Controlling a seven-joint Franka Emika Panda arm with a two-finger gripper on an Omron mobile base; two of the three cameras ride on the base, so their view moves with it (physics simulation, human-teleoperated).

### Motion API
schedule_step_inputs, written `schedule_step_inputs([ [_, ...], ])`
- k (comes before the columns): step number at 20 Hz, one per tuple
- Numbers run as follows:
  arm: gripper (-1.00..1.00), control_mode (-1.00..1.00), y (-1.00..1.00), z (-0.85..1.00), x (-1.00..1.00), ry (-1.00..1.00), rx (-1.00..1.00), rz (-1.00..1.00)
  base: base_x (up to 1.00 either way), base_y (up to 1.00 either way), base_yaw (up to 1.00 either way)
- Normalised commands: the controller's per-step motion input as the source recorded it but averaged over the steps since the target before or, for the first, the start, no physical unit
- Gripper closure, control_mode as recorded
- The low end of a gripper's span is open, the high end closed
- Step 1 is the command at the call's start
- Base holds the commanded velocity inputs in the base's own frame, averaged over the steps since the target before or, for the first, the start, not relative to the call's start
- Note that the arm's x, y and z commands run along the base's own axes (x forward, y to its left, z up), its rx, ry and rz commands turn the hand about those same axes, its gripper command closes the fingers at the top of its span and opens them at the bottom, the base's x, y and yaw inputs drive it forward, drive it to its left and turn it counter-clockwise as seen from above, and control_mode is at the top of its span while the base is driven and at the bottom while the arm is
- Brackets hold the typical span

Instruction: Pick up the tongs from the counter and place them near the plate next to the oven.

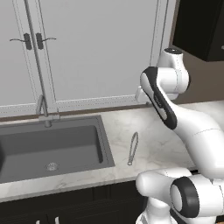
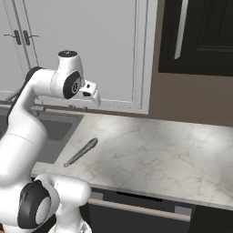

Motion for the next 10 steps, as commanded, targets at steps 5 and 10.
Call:
schedule_step_inputs([
  [5,-1.00,-1.00,0.25,-0.19,0.00,-0.01,0.01,-0.01,0.00,0.00,0.00],
  [10,-1.00,-1.00,0.40,-0.34,0.00,0.01,0.01,-0.11,0.00,0.00,0.00],
])
